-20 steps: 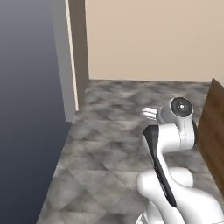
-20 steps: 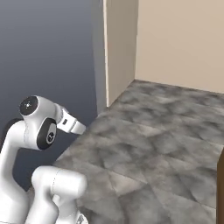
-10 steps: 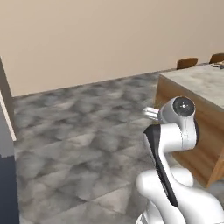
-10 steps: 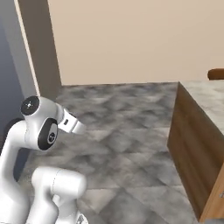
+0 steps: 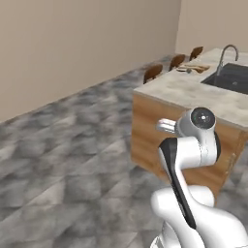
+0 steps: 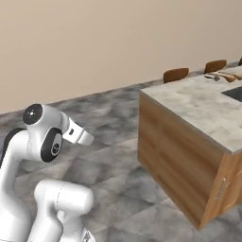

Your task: Pick up the metallic utensils from the counter and place them in the open drawer. Make sure not to pick up any wooden utensils.

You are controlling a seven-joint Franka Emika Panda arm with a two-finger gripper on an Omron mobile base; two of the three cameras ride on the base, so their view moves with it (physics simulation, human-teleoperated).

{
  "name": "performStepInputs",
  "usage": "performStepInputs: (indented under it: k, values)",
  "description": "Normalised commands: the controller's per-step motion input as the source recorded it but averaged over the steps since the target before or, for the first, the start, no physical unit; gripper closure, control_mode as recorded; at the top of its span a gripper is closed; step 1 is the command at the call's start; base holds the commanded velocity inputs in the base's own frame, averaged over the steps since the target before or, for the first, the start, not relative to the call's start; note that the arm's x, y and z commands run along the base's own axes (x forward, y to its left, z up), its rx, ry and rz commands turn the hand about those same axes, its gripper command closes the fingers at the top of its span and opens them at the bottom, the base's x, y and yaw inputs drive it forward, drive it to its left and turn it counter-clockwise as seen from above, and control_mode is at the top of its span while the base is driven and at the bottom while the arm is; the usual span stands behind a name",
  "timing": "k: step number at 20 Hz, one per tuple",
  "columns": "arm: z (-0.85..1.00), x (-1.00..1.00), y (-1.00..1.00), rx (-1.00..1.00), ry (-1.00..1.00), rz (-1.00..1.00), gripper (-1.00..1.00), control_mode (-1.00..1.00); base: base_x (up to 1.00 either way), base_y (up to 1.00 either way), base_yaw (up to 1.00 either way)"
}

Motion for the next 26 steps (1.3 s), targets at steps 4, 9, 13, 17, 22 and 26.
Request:
performStepInputs:
  k: [4, 9, 13, 17, 22, 26]
  values:
    - [0.00, 0.00, 0.00, 0.00, 0.00, 0.00, -1.00, 1.00, 0.92, 0.98, -0.59]
    - [0.00, 0.00, 0.00, 0.00, 0.00, 0.00, -1.00, 1.00, 0.74, 1.00, -0.49]
    - [0.00, 0.00, 0.00, 0.00, 0.00, 0.00, -1.00, 1.00, 0.57, 1.00, -0.45]
    - [0.00, 0.00, 0.00, 0.00, 0.00, 0.00, -1.00, 1.00, 0.48, 1.00, -0.47]
    - [0.00, 0.00, 0.00, 0.00, 0.00, 0.00, -1.00, 1.00, 0.39, 1.00, -0.48]
    - [0.00, 0.00, 0.00, 0.00, 0.00, 0.00, -1.00, 1.00, 0.05, 1.00, -0.42]
